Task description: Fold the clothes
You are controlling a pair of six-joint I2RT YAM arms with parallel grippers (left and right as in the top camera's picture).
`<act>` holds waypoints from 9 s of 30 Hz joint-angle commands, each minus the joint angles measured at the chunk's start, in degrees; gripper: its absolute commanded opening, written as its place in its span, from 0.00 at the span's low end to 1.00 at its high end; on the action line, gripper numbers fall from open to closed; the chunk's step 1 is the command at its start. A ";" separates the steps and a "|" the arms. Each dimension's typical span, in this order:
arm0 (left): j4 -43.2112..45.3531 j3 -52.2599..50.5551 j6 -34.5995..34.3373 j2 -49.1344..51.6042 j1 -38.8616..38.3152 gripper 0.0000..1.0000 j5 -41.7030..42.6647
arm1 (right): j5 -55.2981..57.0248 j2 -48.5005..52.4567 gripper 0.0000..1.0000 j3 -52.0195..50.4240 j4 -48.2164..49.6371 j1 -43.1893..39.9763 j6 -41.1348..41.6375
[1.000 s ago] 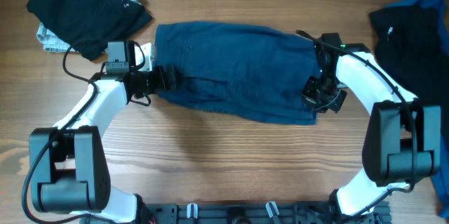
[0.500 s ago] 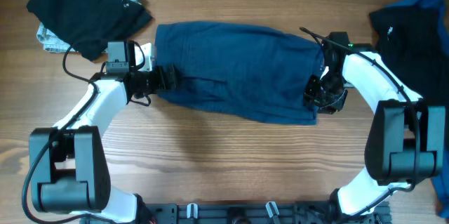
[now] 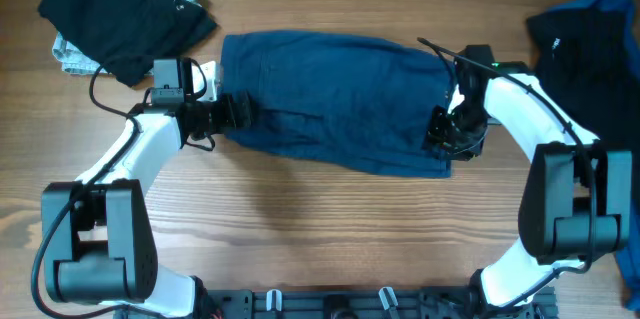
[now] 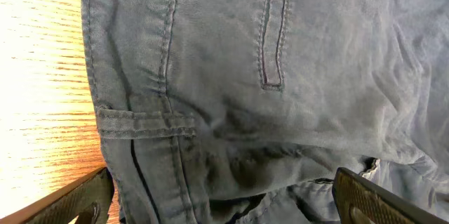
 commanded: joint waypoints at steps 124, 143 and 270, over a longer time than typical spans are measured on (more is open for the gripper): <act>1.49 0.61 -4.63 0.61 -0.26 1.00 0.31 | -2.12 11.32 0.98 11.65 11.52 -11.58 -13.09; 1.51 0.61 -4.66 0.61 -0.26 1.00 0.31 | -7.54 15.15 0.48 5.60 14.95 -9.01 -12.55; -27.98 32.98 -3.93 5.46 1.57 0.04 6.88 | -6.25 15.13 0.44 16.26 10.58 10.69 -2.56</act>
